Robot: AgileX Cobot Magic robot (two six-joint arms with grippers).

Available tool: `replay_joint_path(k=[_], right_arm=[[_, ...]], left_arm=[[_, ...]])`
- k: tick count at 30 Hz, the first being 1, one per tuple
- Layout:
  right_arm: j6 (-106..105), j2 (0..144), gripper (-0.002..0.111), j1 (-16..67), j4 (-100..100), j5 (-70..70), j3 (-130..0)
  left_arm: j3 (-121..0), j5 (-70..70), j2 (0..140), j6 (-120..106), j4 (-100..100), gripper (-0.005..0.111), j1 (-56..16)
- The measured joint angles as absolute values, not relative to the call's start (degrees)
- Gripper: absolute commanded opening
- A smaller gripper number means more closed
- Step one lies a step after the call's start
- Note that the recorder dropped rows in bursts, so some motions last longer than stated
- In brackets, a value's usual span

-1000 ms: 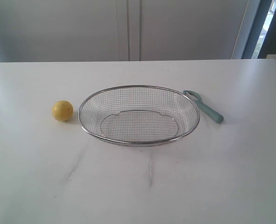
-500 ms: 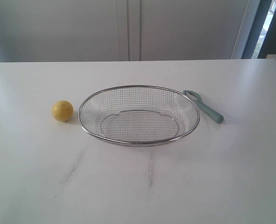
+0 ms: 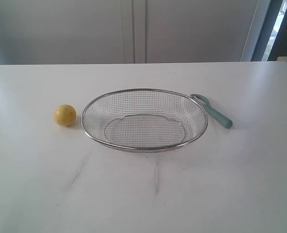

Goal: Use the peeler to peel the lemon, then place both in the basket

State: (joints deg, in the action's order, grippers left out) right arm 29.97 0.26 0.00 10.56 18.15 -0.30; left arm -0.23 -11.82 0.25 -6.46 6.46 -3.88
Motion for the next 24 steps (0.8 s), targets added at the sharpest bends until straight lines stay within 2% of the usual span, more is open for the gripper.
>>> replay_joint_path(k=[8,13,16,24], right_arm=[[27.4,0.3,0.0,0.0,10.7,19.9,-0.3],[4.9,0.4,0.0,0.0,21.6,33.8,-0.3],[-0.9,4.4,0.0,0.0,29.2,38.5,-0.6],[-2.0,21.2,0.0,0.0,29.1,35.7,-8.9]], left_arm=[[-0.2,-11.8,0.3,-6.5,6.5,0.0,-3.9],[-0.2,-11.8,0.3,-6.5,6.5,0.0,-3.9],[-0.2,-11.8,0.3,-6.5,6.5,0.0,-3.9],[-0.2,-11.8,0.3,-6.5,6.5,0.0,-3.9]])
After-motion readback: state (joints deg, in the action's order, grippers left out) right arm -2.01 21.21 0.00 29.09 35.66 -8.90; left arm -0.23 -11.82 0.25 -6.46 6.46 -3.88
